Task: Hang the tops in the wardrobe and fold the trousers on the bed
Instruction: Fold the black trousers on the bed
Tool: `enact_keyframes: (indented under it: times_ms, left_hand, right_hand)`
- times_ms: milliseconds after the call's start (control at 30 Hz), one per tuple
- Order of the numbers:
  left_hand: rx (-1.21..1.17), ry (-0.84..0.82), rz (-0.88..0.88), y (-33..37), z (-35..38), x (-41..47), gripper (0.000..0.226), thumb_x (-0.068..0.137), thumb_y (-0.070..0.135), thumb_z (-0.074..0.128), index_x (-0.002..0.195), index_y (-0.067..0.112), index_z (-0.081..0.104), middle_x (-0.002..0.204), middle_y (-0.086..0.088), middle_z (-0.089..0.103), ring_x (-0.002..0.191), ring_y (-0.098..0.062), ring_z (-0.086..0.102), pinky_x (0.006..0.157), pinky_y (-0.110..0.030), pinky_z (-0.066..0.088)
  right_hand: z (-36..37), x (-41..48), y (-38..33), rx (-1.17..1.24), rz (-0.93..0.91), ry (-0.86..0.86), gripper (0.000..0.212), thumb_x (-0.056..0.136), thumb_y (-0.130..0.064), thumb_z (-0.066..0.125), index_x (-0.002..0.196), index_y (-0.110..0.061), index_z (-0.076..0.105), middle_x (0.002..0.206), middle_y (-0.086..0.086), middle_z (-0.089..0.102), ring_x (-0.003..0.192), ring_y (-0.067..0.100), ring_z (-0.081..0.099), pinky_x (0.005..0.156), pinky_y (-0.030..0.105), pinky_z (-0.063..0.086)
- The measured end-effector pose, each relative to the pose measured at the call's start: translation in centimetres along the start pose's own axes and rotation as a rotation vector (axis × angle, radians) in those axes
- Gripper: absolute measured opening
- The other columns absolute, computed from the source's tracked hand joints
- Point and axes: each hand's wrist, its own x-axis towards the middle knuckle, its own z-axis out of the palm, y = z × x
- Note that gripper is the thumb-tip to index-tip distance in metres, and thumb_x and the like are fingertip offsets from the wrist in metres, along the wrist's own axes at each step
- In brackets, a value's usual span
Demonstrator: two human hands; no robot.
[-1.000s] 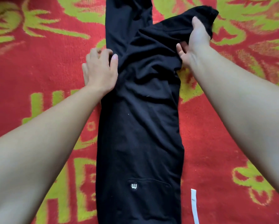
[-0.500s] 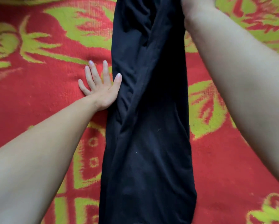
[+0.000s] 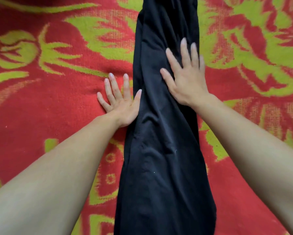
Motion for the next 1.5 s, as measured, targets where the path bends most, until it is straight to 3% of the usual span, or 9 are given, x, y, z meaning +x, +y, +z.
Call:
enact_keyframes:
  times_ms: [200,367,467,567,767,900,1133,1333,1500]
  left_hand:
    - [0.017,0.037,-0.008,0.0,0.1,0.4,0.073,0.089,0.071,0.004,0.148,0.040,-0.024,0.156,-0.003,-0.037,0.144,-0.020,-0.032,0.111,-0.055,-0.019]
    - [-0.086,0.060,0.014,0.4,-1.4,-0.6,0.068,0.096,0.066,0.013,0.154,0.039,-0.007,0.161,-0.003,-0.026,0.147,-0.019,-0.025,0.113,-0.054,-0.016]
    - [-0.313,0.247,0.043,0.7,-2.6,-3.1,0.063,0.099,0.060,0.016,0.146,0.026,0.040,0.163,-0.007,0.017,0.151,-0.021,0.007,0.119,-0.050,-0.001]
    - [-0.314,0.430,0.185,1.0,-2.2,-7.4,0.059,0.095,0.062,0.028,0.105,0.015,0.062,0.129,-0.011,0.054,0.130,-0.028,0.041,0.111,-0.044,0.027]
    - [-0.188,0.430,0.302,-0.8,1.1,-8.2,0.033,0.106,0.019,0.035,0.118,-0.003,0.056,0.142,-0.014,0.047,0.134,-0.028,0.039,0.117,-0.044,0.019]
    - [-0.183,0.432,0.297,-0.6,0.9,-8.4,0.038,0.106,0.019,0.032,0.132,-0.002,0.049,0.141,-0.018,0.047,0.132,-0.030,0.041,0.114,-0.040,0.023]
    - [-0.392,0.424,0.106,-4.1,0.8,-15.4,0.039,0.103,0.030,0.036,0.117,0.001,0.058,0.119,-0.018,0.062,0.112,-0.034,0.054,0.093,-0.039,0.034]
    - [-0.162,0.167,0.089,-9.3,11.9,-33.9,0.061,0.104,0.035,0.041,0.155,0.010,0.020,0.164,-0.014,0.005,0.152,-0.028,0.002,0.122,-0.045,0.004]
    - [-0.112,0.171,0.048,-12.8,15.8,-40.8,0.059,0.105,0.029,0.038,0.155,0.005,0.017,0.163,-0.015,0.006,0.152,-0.029,0.002,0.123,-0.046,0.002]
  right_hand:
    - [0.4,0.6,0.9,0.009,0.015,-0.187,0.067,0.101,-0.064,0.018,0.159,-0.036,0.000,0.166,0.008,-0.018,0.151,0.033,-0.019,0.121,0.054,-0.009]
    - [-0.9,-5.3,0.7,0.294,0.180,0.211,0.055,0.104,-0.044,0.036,0.153,-0.020,0.035,0.163,0.014,0.019,0.150,0.032,0.017,0.120,0.044,0.018]
    - [-0.8,-10.2,0.4,0.362,0.351,0.338,0.048,0.101,-0.045,0.042,0.138,-0.014,0.050,0.137,0.013,0.047,0.126,0.030,0.046,0.102,0.041,0.037]
    - [0.3,-13.5,0.7,0.215,0.439,0.214,0.050,0.098,-0.057,0.041,0.119,-0.014,0.056,0.118,0.013,0.056,0.111,0.036,0.053,0.088,0.044,0.040]
    - [2.5,-14.3,2.5,0.164,0.400,0.077,0.053,0.107,-0.044,0.031,0.117,0.002,0.055,0.123,0.028,0.055,0.115,0.044,0.050,0.096,0.047,0.034]
    - [2.6,-13.7,2.5,0.171,0.422,0.034,0.051,0.108,-0.040,0.029,0.127,0.001,0.052,0.134,0.026,0.050,0.124,0.044,0.046,0.102,0.048,0.033]
    - [1.3,-22.1,2.1,0.591,0.498,0.133,0.048,0.103,-0.023,0.045,0.148,-0.006,0.039,0.134,0.018,0.048,0.128,0.031,0.045,0.111,0.034,0.029]
    - [5.0,-42.7,-2.6,0.005,0.166,0.084,0.051,0.104,-0.038,0.043,0.152,-0.020,0.041,0.160,0.022,0.026,0.143,0.039,0.033,0.111,0.049,0.033]
    - [7.9,-49.4,-4.7,-0.003,0.385,-0.053,0.057,0.105,-0.040,0.039,0.158,-0.022,0.026,0.162,0.026,0.016,0.148,0.043,0.020,0.119,0.056,0.020]
